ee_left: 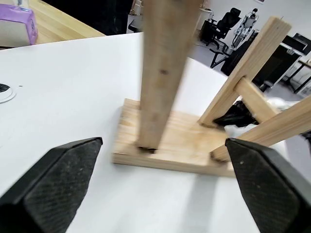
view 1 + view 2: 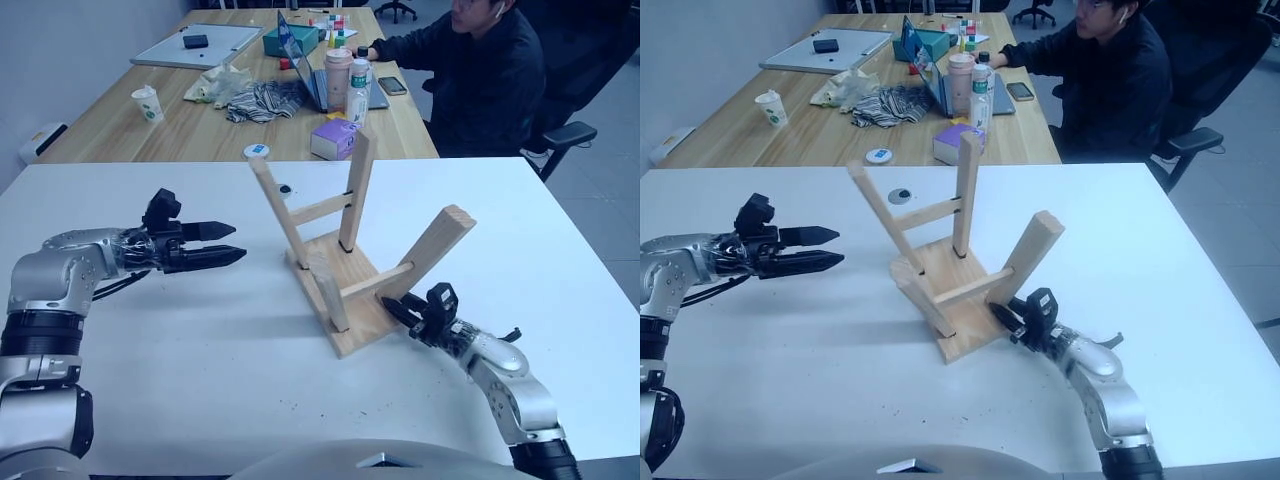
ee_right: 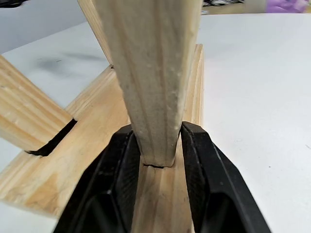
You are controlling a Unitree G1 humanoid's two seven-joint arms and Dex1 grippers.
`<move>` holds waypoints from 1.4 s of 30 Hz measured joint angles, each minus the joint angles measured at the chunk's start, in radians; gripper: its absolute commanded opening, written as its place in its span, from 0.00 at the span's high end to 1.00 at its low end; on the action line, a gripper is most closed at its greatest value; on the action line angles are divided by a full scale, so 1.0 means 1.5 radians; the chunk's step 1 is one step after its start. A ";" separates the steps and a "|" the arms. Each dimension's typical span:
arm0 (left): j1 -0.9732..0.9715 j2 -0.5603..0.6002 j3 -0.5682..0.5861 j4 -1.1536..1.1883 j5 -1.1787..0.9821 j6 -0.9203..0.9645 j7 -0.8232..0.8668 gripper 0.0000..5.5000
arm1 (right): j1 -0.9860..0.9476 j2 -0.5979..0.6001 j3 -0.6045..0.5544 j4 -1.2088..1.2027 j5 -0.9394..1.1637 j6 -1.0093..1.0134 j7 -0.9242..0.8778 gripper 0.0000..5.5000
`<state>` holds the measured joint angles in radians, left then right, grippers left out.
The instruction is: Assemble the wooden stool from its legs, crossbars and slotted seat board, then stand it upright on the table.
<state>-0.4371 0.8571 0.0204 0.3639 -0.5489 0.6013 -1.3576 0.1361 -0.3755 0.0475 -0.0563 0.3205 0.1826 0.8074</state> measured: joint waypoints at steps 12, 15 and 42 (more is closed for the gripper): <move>-0.042 -0.070 -0.144 0.181 0.181 -0.160 -0.099 0.15 | -0.311 -0.068 0.094 0.436 -0.113 -0.341 0.234 0.63; -0.048 -0.094 -0.147 0.181 0.189 -0.187 -0.105 0.15 | -0.378 -0.079 0.064 0.540 -0.138 -0.398 0.189 0.53; 0.117 -0.209 -0.074 -0.059 0.078 -0.226 -0.020 0.29 | -0.116 -0.173 0.031 0.036 0.045 -0.010 0.233 0.54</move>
<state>-0.2622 0.5433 -0.0904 0.2753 -0.4312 0.2620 -1.3883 -0.0383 -0.6353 0.0935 -0.0023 0.3876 0.1672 1.1575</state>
